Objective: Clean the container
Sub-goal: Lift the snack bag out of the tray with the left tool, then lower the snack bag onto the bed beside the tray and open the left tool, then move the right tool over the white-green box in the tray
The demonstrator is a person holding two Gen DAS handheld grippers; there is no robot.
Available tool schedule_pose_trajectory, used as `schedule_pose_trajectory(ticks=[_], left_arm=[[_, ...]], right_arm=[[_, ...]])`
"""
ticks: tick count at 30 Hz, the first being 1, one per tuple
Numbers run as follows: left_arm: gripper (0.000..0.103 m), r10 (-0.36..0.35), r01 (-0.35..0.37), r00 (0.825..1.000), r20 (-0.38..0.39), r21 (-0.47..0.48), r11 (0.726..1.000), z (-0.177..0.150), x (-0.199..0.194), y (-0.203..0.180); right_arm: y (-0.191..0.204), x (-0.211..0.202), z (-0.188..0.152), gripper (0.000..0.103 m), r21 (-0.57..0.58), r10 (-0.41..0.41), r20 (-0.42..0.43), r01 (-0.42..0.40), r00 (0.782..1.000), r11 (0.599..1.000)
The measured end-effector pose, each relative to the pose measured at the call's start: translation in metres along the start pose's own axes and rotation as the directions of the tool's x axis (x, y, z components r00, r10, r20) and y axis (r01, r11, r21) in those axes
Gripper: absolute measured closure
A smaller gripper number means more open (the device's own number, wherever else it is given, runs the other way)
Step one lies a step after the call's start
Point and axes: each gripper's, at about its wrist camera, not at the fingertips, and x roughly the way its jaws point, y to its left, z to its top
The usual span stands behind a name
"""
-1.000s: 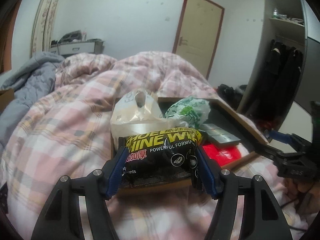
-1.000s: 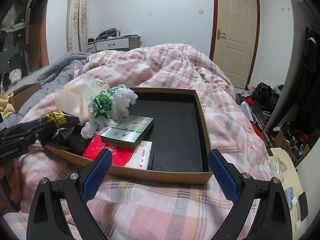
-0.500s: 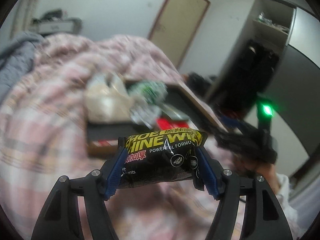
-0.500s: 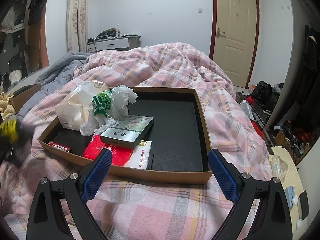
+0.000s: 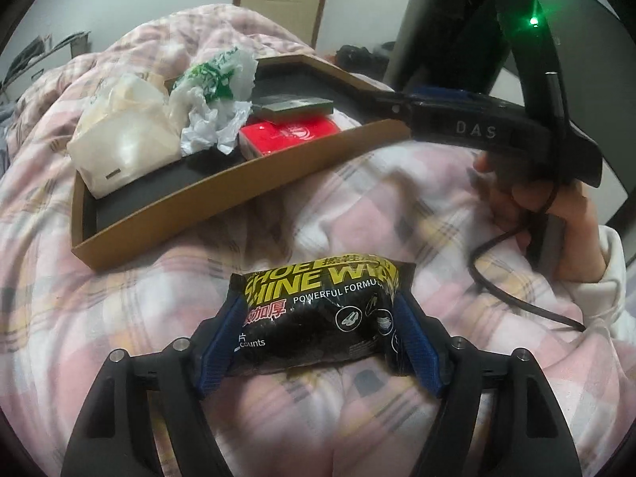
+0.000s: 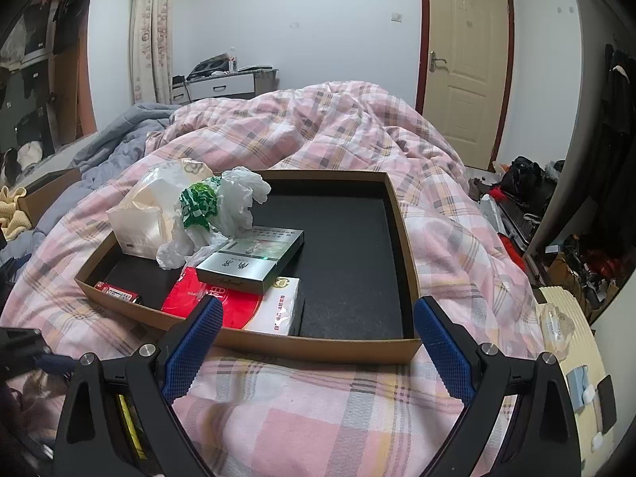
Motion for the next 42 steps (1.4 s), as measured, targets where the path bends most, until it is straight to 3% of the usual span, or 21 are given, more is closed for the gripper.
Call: schedule_pose_trajectory(ticks=[8,12,20,26,30,36,42], left_arm=[[0.029,0.018,-0.018,1.0,0.015,0.027,0.999,0.002,-0.015,-0.005],[0.026,-0.014,0.012,0.999,0.036,0.037,0.999,0.002,-0.029,-0.006],[0.024,-0.034,0.033,0.992,0.122,0.009,0.999,0.009,-0.046,0.003],[0.024,-0.051,0.086,0.959,0.279,-0.116,0.99,0.011,-0.053,0.035],[0.023,-0.07,0.17,0.922,0.382,-0.235,0.957,0.01,-0.063,0.057],[0.017,0.042,0.133,0.871,0.489,-0.316,0.939,0.005,-0.073,0.07],[0.017,0.074,0.088,0.899,0.432,-0.343,0.935,0.006,-0.06,0.079]], right_arm=[[-0.001,0.0,0.0,0.007,0.001,0.001,0.0,-0.001,1.0,1.0],[0.001,0.0,0.0,0.007,0.001,0.001,-0.001,-0.001,1.0,1.0],[-0.003,0.002,0.0,0.007,0.003,0.003,-0.004,-0.003,1.0,1.0],[-0.003,0.001,-0.001,0.007,0.003,0.003,-0.005,-0.003,1.0,1.0],[-0.003,0.002,0.0,0.007,0.004,0.004,-0.007,-0.004,1.0,1.0],[-0.004,0.003,-0.001,0.007,0.007,0.004,-0.012,-0.004,1.0,1.0],[-0.004,0.003,-0.001,0.007,0.007,0.004,-0.013,-0.004,1.0,1.0]])
